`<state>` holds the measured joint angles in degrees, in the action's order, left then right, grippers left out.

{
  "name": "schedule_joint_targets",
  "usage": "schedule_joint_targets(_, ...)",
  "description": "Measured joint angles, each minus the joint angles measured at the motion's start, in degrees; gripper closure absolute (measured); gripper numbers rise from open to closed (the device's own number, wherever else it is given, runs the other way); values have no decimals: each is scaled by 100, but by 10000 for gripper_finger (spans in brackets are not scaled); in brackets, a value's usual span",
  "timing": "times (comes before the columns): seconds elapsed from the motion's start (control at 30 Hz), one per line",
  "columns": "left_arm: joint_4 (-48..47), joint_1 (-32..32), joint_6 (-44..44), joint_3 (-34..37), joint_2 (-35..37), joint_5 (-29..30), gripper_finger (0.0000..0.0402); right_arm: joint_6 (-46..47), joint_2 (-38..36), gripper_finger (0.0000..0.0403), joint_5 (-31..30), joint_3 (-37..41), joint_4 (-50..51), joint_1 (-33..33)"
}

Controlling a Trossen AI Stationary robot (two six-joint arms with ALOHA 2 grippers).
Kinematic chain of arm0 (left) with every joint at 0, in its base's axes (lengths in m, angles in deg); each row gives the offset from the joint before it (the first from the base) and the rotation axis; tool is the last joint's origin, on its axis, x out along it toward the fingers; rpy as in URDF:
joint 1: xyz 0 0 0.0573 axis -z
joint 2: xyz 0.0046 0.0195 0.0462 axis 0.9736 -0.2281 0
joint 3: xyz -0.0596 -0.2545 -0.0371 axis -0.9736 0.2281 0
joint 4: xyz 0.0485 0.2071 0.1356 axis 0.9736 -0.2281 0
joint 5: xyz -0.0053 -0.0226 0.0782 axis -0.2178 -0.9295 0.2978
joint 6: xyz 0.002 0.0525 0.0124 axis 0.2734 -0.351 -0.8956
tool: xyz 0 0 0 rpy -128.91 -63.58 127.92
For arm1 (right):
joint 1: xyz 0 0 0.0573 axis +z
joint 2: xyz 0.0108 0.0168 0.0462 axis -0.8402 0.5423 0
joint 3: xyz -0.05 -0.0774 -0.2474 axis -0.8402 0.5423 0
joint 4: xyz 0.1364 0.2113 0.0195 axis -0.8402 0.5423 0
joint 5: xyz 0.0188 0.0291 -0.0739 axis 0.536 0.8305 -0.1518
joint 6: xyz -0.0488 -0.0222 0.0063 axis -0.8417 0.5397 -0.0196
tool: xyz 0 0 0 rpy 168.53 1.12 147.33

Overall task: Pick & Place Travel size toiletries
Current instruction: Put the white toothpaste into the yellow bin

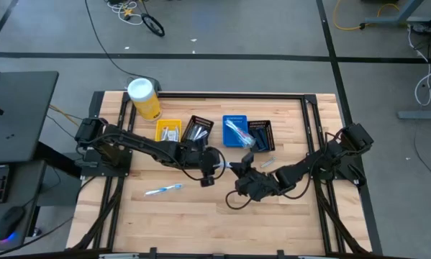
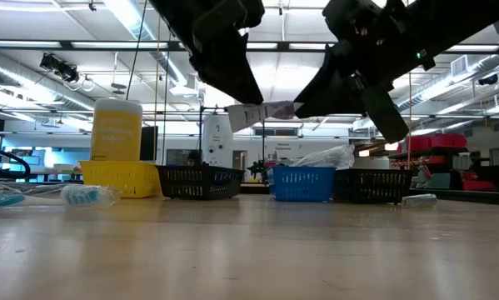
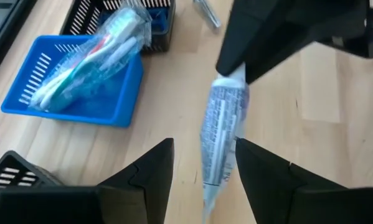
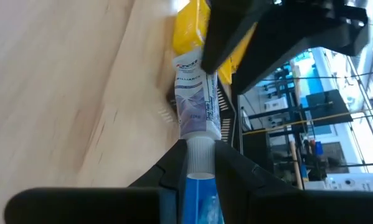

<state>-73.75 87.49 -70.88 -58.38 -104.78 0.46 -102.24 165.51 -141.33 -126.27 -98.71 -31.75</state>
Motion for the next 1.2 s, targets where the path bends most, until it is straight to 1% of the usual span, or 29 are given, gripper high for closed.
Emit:
schedule_joint_targets(0.17,-215,8,2,0,0,-151,219,106,0,336,-140,0,-468,-2)
schedule_joint_targets(0.3,-304,35,-30,0,0,-144,228,354,-2,336,-65,0,-683,0)
schedule_joint_targets(0.37,-303,37,-110,0,0,-175,244,354,-2,336,114,0,-660,-2)
schedule_joint_targets(0.47,-328,42,-199,0,0,-287,278,372,-2,336,305,0,-664,-11)
schedule_joint_targets(0.63,-331,35,-167,0,0,-411,335,369,-2,336,346,0,-642,-24)
schedule_joint_targets(0.77,-341,36,-92,0,0,-444,358,429,-2,332,371,0,-637,-67)
schedule_joint_targets(0.87,-385,35,7,0,0,-446,362,545,-2,319,489,0,-637,-109)
schedule_joint_targets(0.93,-439,35,16,0,0,-442,361,570,-2,304,621,0,-646,-125)
schedule_joint_targets(1.0,-500,37,62,0,0,-422,360,642,-2,287,617,0,-627,-135)
schedule_joint_targets(1.07,-657,37,168,0,0,-394,362,736,-2,271,450,0,-577,-153)
schedule_joint_targets(1.2,-1180,33,323,-3,1,-310,372,1156,-2,247,-188,0,-153,-157)
